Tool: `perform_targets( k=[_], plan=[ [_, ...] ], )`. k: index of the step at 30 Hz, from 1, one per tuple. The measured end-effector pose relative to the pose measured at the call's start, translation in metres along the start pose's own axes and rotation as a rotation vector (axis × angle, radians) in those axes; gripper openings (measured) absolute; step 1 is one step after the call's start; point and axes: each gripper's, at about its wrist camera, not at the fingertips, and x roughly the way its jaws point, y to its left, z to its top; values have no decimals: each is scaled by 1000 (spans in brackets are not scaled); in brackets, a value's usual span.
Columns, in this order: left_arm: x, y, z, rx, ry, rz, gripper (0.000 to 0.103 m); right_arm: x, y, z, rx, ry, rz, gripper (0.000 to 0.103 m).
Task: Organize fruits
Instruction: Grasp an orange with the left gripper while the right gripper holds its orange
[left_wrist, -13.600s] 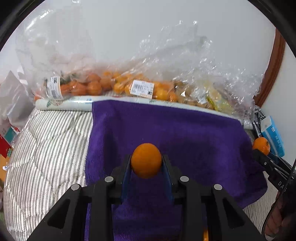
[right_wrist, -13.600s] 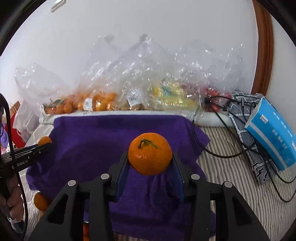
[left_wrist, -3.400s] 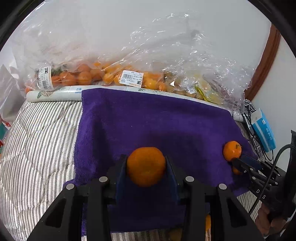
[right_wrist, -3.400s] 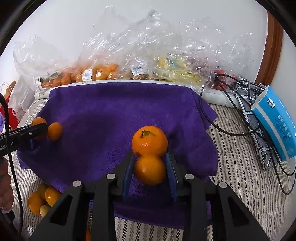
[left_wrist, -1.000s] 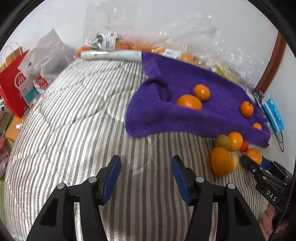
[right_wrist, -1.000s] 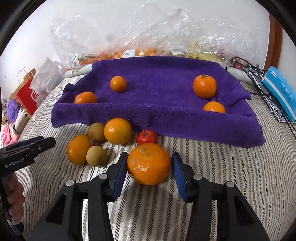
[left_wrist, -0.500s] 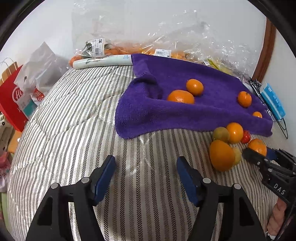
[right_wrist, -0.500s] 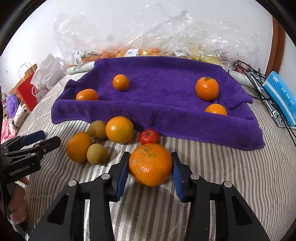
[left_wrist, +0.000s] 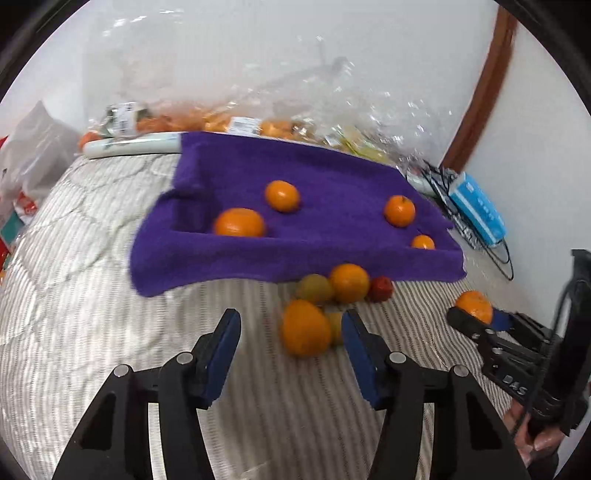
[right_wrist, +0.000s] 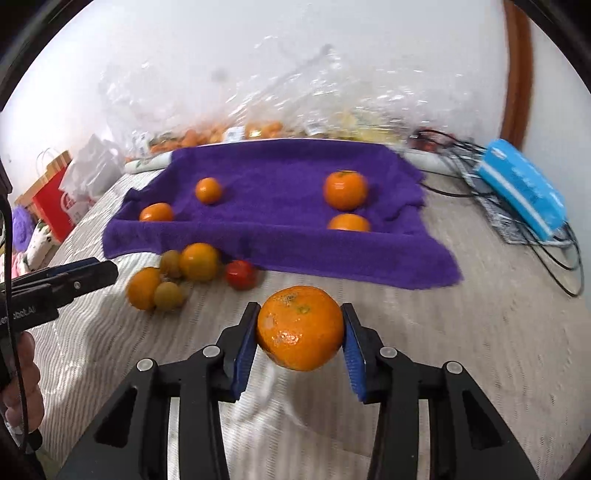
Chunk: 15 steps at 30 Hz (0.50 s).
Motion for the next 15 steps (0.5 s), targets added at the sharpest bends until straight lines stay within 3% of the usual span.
perform_targets(
  k=[7, 15],
  plan=[
    [19, -12, -6, -11, 35, 43, 43, -13, -32, -12, 34, -12, -44, 43],
    [7, 7, -6, -54, 20, 84, 37, -14, -39, -15, 39, -23, -28, 43]
  ],
)
